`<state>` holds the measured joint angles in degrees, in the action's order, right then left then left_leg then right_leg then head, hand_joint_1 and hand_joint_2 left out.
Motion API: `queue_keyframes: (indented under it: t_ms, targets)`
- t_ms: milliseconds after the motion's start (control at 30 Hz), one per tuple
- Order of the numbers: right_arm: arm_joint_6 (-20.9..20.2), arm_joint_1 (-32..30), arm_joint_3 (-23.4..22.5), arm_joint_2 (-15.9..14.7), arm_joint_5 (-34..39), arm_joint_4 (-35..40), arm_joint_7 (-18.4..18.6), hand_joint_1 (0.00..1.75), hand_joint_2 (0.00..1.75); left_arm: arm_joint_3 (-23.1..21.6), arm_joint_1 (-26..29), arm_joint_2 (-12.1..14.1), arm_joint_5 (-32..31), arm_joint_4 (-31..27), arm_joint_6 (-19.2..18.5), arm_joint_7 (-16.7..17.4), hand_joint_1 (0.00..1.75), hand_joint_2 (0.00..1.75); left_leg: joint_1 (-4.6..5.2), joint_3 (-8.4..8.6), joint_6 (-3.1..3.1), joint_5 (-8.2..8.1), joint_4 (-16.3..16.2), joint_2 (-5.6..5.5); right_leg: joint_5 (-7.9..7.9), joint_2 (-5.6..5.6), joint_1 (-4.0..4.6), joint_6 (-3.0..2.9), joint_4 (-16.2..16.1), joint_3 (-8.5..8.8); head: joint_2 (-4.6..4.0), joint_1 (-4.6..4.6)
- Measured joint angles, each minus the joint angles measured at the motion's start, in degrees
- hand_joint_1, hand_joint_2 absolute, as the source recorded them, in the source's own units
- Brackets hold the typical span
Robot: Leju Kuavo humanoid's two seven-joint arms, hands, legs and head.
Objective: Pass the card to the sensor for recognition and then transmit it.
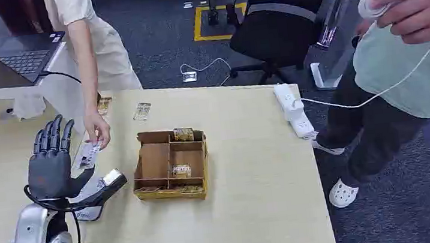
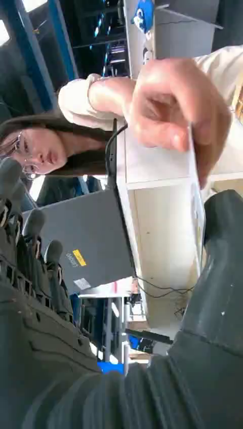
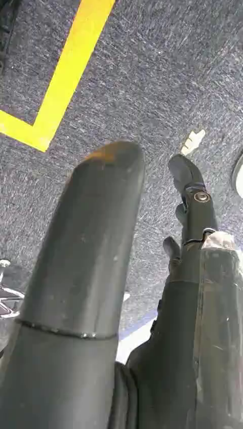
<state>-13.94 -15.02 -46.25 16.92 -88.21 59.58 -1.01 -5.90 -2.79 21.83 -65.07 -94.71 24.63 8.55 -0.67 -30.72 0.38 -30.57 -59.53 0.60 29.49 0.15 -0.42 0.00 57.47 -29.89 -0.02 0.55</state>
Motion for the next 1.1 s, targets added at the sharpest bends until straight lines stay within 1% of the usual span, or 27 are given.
queue_keyframes:
  t_ms: [33, 67, 100, 633, 767, 967, 1100]
  targets:
    - [0.0, 0.0, 0.1, 0.0, 0.0, 0.0, 0.1, 0.0, 0.0, 0.0, 0.0, -0.1, 0.0, 0.1, 0.0, 0.0, 0.21, 1.75, 0.0, 0.0, 0.0, 0.0, 0.0, 0.0, 0.0, 0.0, 0.0, 0.0, 0.0, 0.0, 0.0, 0.02]
    - [0.1, 0.0, 0.1, 0.0, 0.1, -0.1, 0.2, 0.0, 0.0, 0.0, 0.0, -0.1, 0.0, 0.3, 0.0, 0.0, 1.71, 1.75, 0.0, 0.0, 0.0, 0.0, 0.0, 0.0, 0.0, 0.0, 0.0, 0.0, 0.0, 0.0, 0.0, 0.02]
    - [0.1, 0.0, 0.2, 0.0, 0.2, -0.2, 0.2, 0.0, 0.0, 0.0, 0.0, -0.2, 0.1, 0.5, 0.0, 0.1, 1.75, 1.75, 0.0, 0.0, 0.0, 0.0, 0.0, 0.0, 0.0, 0.0, 0.0, 0.0, 0.0, 0.0, 0.0, 0.02]
    - [-0.3, 0.0, 0.9, 0.0, 1.4, -0.2, 1.3, 0.0, 0.0, 0.0, 0.4, -0.3, 0.8, 1.5, 0.0, 0.5, 1.75, 1.75, 0.0, -0.01, 0.0, 0.0, 0.0, 0.0, 0.0, 0.0, 0.0, 0.0, 0.0, 0.0, 0.0, 0.0]
    - [-0.2, 0.0, 1.1, 0.0, 1.6, -0.2, 1.4, 0.0, 0.0, 0.0, 0.4, -0.3, 1.6, 1.5, 0.6, -0.1, 1.75, 1.75, 0.0, -0.02, 0.0, 0.0, 0.0, 0.0, 0.0, 0.0, 0.0, 0.0, 0.0, 0.0, 0.0, 0.02]
    - [-0.2, 0.0, 1.4, -0.1, 1.7, -0.2, 1.5, 0.0, 0.0, 0.0, 0.6, -0.3, 1.9, 1.5, 0.6, -0.2, 1.75, 1.75, 0.0, -0.02, 0.0, 0.0, 0.0, 0.0, 0.0, 0.0, 0.0, 0.0, 0.0, 0.0, 0.0, 0.02]
    - [-0.3, 0.0, 1.6, -0.1, 1.9, 0.0, 1.9, 0.0, 0.0, 0.0, 0.6, -0.3, 3.2, 1.5, 0.6, -0.8, 1.75, 1.75, 0.0, -0.02, 0.0, 0.0, 0.0, 0.0, 0.0, 0.0, 0.0, 0.0, 0.0, 0.0, 0.0, 0.02]
